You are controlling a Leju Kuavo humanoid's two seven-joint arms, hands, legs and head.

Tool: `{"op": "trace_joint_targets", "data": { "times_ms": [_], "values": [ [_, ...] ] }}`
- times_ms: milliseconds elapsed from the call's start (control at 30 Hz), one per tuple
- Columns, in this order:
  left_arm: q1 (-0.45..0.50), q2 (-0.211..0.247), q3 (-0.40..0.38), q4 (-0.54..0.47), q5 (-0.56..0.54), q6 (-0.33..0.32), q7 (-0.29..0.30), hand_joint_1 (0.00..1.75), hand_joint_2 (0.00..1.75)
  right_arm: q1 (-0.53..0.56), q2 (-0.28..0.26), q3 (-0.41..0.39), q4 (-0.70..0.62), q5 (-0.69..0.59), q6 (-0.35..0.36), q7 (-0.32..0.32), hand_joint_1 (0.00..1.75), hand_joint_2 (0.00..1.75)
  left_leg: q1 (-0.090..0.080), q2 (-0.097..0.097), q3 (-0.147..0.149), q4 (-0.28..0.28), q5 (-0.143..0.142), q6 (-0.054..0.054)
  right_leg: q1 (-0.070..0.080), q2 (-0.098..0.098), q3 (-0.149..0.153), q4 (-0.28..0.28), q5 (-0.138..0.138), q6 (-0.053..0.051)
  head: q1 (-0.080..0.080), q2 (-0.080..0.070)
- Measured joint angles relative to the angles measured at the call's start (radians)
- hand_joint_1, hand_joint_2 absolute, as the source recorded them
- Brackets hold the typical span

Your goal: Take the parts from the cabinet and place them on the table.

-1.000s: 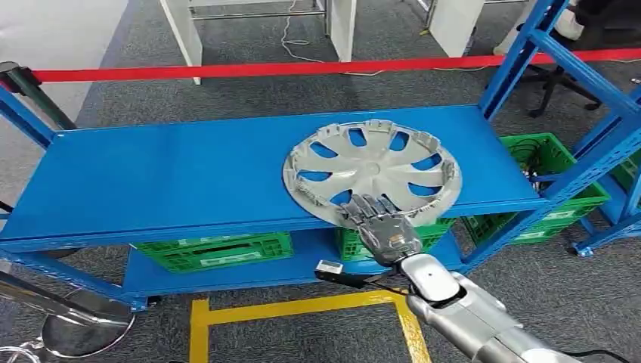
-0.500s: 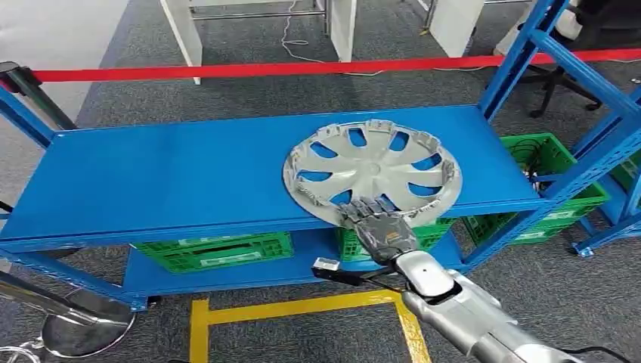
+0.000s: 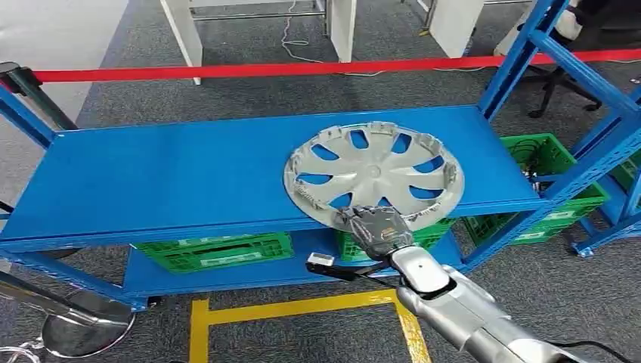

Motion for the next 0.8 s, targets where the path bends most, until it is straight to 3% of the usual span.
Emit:
{"op": "trace_joint_targets", "data": {
  "times_ms": [167, 300, 533, 800],
  "values": [
    [0.001, -0.02, 0.029, 0.031, -0.037, -0.032, -0.005, 0.0, 0.0, 0.002, 0.004, 0.0, 0.011, 0.026, -0.039, 0.004, 1.75, 1.75, 0.0, 0.0, 0.0, 0.0, 0.0, 0.0, 0.0, 0.0, 0.0, 0.0, 0.0, 0.0, 0.0, 0.0],
    [-0.001, -0.049, 0.065, 0.08, -0.054, -0.074, -0.031, 0.0, 0.0, 0.011, 0.004, -0.001, 0.022, 0.081, -0.123, 0.018, 1.75, 1.75, 0.0, 0.0, 0.0, 0.0, 0.0, 0.0, 0.0, 0.0, 0.0, 0.0, 0.0, 0.0, 0.001, 0.0],
    [-0.008, -0.085, 0.105, 0.152, -0.081, -0.116, -0.053, 0.0, 0.0, 0.037, 0.004, -0.021, 0.014, 0.134, -0.204, 0.009, 1.75, 1.75, 0.0, 0.0, -0.001, 0.0, 0.0, 0.0, 0.0, 0.0, 0.0, 0.0, 0.0, 0.0, 0.0, 0.0],
    [-0.015, -0.121, 0.158, 0.212, -0.125, -0.14, -0.08, 0.0, 0.0, 0.099, 0.003, -0.047, -0.205, 0.212, -0.237, -0.034, 1.75, 1.75, 0.0, 0.0, -0.001, 0.0, 0.0, 0.0, 0.0, 0.001, -0.001, 0.0, 0.0, 0.0, 0.0, 0.0]
  ]
}}
